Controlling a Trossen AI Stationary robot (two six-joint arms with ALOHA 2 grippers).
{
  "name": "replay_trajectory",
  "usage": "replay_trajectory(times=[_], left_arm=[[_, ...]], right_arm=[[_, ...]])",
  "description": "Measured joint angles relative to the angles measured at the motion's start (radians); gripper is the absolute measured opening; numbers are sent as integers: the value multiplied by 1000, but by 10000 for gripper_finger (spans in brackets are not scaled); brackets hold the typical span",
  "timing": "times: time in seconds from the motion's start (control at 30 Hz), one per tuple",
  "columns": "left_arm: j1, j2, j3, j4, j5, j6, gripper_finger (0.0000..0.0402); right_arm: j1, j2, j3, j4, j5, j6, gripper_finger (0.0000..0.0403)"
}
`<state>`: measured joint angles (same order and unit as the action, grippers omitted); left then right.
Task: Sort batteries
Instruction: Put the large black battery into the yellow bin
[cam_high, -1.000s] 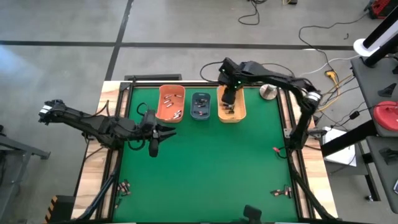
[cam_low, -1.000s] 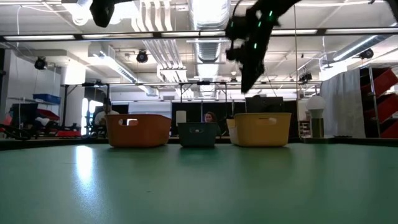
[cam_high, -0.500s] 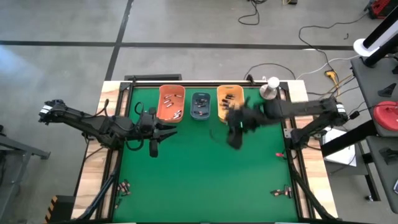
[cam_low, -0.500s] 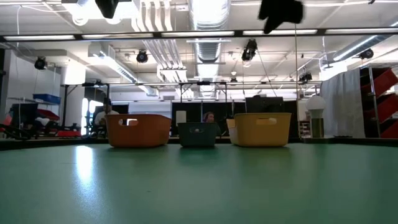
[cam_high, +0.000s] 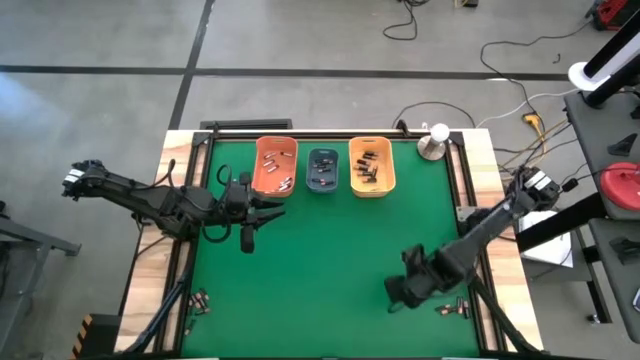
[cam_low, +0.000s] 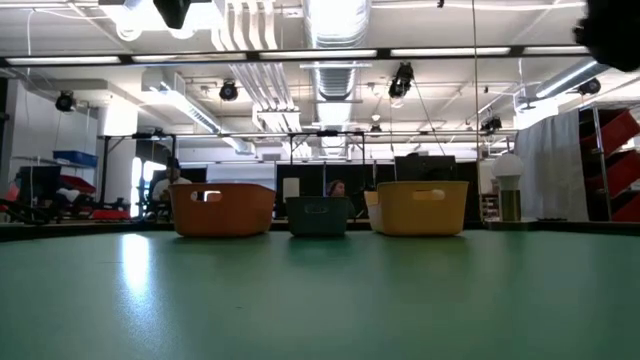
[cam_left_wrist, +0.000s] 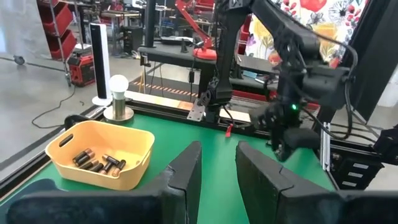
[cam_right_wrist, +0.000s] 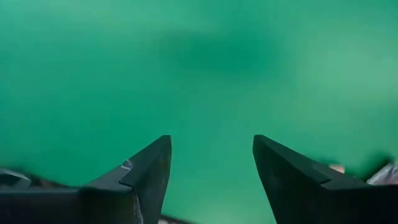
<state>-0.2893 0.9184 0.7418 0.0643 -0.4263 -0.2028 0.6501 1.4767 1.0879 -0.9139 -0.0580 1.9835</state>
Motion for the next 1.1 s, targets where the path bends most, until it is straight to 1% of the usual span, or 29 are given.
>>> replay_trajectory(times=[0.03, 0.1, 0.2, 0.3, 0.37, 0.5, 0.6, 0.83, 0.97, 1.1], left_arm=[[0, 0, 0, 0, 0, 0, 80], [0, 0, 0, 0, 2, 0, 80], [0, 0, 0, 0, 11, 0, 80], [0, 0, 0, 0, 22, -2, 80], [0, 0, 0, -5, 27, -11, 80], [-3, 0, 0, -13, 28, -27, 80], [-5, 0, 0, -12, 29, -30, 80], [-5, 0, 0, -13, 28, -27, 80], [-5, 0, 0, -14, 28, -27, 80], [-5, 0, 0, -13, 27, -27, 80]], right_arm=[[23, 0, -25, 41, -12, -3, 226], [64, -1, -65, 66, -51, -84, 231], [115, 12, -107, 61, -159, -279, 235], [173, 30, -142, 55, -229, -480, 232], [213, 44, -158, 64, -258, -589, 227], [276, 73, -160, 64, -268, -753, 218], [307, 95, -159, 61, -266, -796, 213], [346, 171, -179, 62, -260, -782, 194], [346, 202, -177, 62, -267, -777, 176], [346, 201, -175, 75, -267, -781, 148]])
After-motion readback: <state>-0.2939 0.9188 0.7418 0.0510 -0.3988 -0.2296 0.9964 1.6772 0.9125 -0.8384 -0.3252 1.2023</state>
